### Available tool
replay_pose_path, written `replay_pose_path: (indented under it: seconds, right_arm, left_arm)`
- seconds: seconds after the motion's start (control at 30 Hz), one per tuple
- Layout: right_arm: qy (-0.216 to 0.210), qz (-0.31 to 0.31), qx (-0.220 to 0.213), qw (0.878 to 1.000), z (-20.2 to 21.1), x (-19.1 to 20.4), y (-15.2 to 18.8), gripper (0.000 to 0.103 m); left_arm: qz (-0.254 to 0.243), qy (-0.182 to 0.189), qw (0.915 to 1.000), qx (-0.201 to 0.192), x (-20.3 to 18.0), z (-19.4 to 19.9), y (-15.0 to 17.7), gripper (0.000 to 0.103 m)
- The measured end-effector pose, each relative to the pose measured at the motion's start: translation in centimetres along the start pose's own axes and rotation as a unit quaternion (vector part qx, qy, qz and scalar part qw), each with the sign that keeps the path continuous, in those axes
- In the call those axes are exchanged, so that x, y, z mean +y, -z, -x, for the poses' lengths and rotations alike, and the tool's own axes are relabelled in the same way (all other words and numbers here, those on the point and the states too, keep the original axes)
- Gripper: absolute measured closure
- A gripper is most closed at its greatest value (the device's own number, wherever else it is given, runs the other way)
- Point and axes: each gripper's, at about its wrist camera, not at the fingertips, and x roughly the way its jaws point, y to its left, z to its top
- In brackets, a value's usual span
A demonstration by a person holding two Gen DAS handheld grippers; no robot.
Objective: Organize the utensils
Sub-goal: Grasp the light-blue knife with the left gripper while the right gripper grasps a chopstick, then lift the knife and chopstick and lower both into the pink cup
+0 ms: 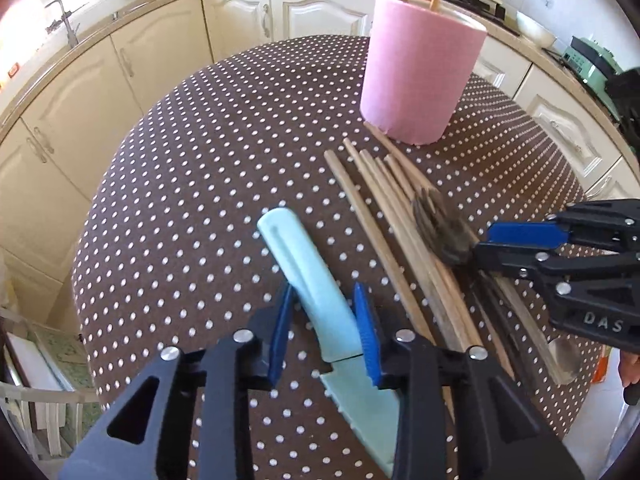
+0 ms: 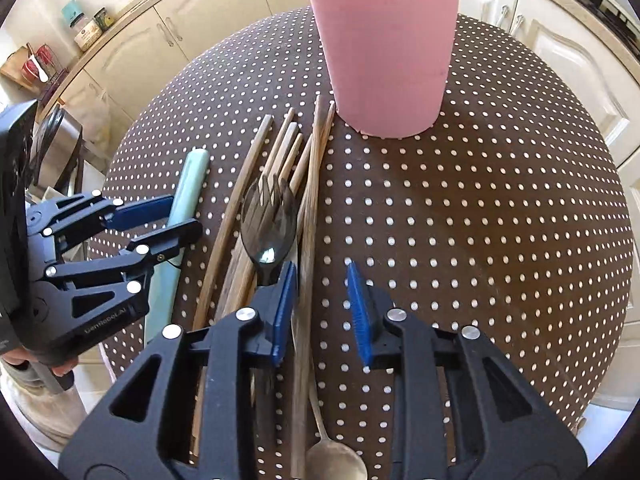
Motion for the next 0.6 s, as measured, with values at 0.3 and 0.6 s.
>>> replay_pose_path:
  seconds: [0.3, 0.6]
  right_arm:
    - [0.008, -0.008, 0.038, 0.999, -1.0, -0.5, -2.8, 0.096]
    - [-0.008, -0.016, -0.022, 1.0, 1.4, -1.7, -1.3, 0.096]
  left_arm:
    - [0.009, 0.021, 0.9997, -0.003, 0.6, -0.9, -1.3, 0.082]
    - [0.069, 0.09, 0.9935, -0.01, 4.0, -0.6, -1.8, 0.083]
